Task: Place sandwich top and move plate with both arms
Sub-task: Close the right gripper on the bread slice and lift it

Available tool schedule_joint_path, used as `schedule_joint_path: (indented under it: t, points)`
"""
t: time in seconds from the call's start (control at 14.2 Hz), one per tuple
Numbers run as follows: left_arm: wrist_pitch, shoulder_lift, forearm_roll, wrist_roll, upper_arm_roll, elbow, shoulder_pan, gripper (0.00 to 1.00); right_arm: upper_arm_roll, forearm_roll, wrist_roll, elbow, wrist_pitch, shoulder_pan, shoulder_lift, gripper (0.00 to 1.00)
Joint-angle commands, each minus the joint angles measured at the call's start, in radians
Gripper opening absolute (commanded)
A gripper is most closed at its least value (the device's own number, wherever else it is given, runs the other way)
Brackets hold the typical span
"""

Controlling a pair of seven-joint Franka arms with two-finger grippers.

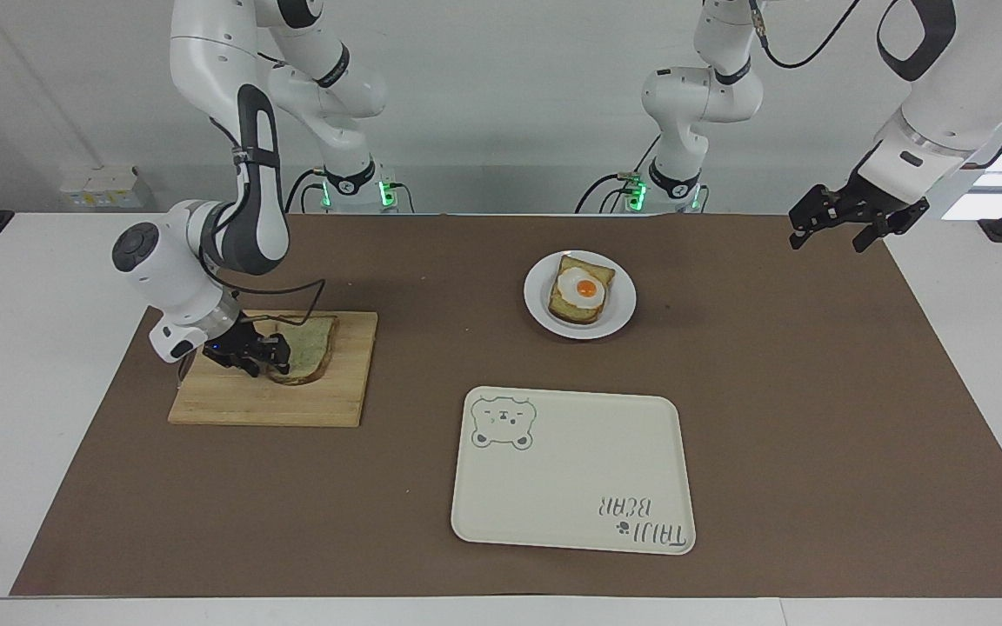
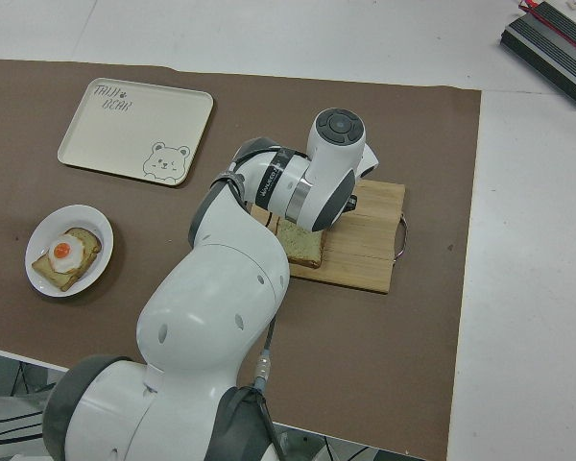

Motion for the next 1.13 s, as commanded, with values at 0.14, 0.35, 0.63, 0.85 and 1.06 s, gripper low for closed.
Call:
schedule_joint_path:
  t: [0.14, 0.35, 0.63, 0.85, 1.06]
  points:
    - [-0.005, -0.023, 0.016, -0.008, -0.005, -0.021, 0.006, 1.00, -0.001, 0.017, -0.022, -0.025, 0.019, 0.001, -0.003, 0.00]
    - [-0.005, -0.023, 0.016, -0.008, -0.005, -0.021, 0.006, 1.00, -0.001, 0.017, -0.034, -0.002, 0.009, 0.001, 0.007, 0.00]
    - [-0.005, -0.023, 0.014, -0.008, -0.007, -0.021, 0.006, 1.00, 0.002, 0.015, -0.037, 0.058, -0.042, 0.001, 0.001, 0.00]
    - [-0.005, -0.023, 0.016, -0.008, -0.005, -0.021, 0.006, 1.00, 0.002, 0.017, -0.032, 0.148, -0.183, -0.001, -0.006, 0.00]
    - [-0.005, -0.023, 0.016, -0.008, -0.007, -0.021, 0.006, 1.00, 0.003, 0.018, -0.028, 0.170, -0.242, -0.004, -0.025, 0.00]
